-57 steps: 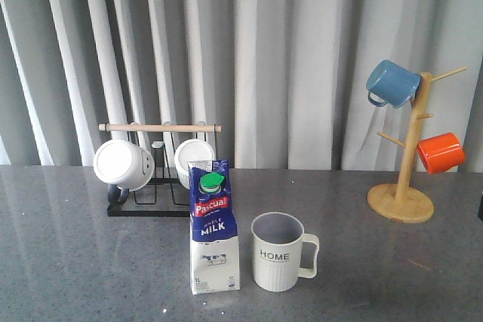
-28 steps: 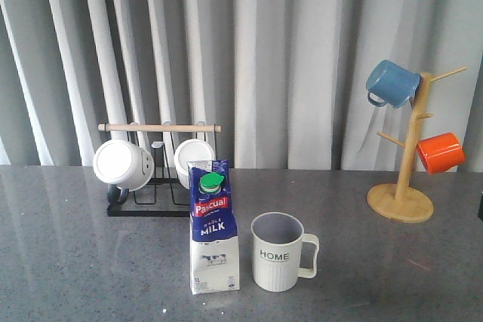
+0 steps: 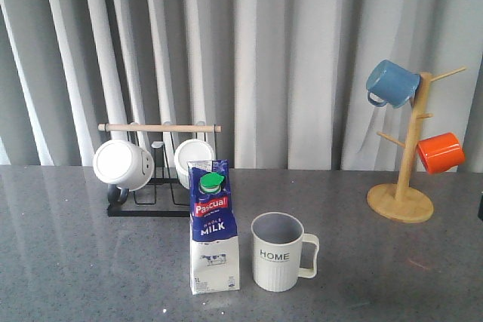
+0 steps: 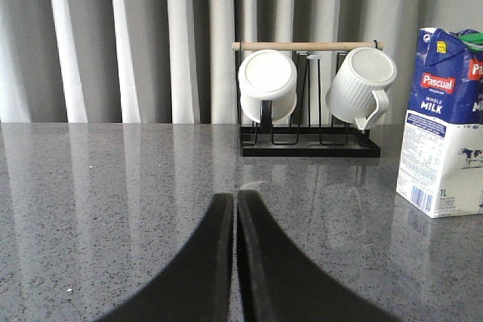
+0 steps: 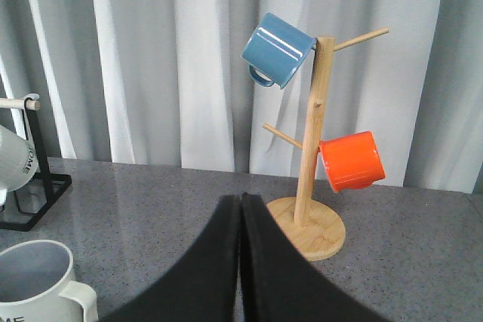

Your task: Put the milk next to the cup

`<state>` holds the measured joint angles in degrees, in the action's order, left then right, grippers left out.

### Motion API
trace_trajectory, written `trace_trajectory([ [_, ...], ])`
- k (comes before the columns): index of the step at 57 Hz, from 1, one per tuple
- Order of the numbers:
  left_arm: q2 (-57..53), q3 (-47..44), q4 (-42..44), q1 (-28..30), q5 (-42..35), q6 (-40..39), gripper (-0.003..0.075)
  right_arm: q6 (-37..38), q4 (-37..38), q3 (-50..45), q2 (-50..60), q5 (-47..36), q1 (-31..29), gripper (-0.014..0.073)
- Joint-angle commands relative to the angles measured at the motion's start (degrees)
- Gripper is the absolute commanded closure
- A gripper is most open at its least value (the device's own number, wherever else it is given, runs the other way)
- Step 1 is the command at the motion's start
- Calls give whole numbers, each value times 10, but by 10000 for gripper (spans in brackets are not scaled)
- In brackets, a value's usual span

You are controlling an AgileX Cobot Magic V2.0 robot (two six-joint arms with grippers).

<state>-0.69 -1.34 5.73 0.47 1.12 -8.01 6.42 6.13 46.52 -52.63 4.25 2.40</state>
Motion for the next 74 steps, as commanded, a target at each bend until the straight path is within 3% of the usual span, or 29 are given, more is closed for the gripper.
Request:
trace_trajectory([
  [1, -7, 12, -2, 0, -38, -3, 726, -1, 1, 19, 5, -43, -4, 602],
  [48, -7, 12, -2, 0, -38, -3, 726, -1, 1, 11, 31, -26, -4, 602],
  [60, -7, 12, -2, 0, -38, -3, 726, -5, 1, -130, 121, -96, -4, 602],
  [74, -7, 12, -2, 0, -38, -3, 726, -5, 1, -272, 271, -82, -4, 602],
])
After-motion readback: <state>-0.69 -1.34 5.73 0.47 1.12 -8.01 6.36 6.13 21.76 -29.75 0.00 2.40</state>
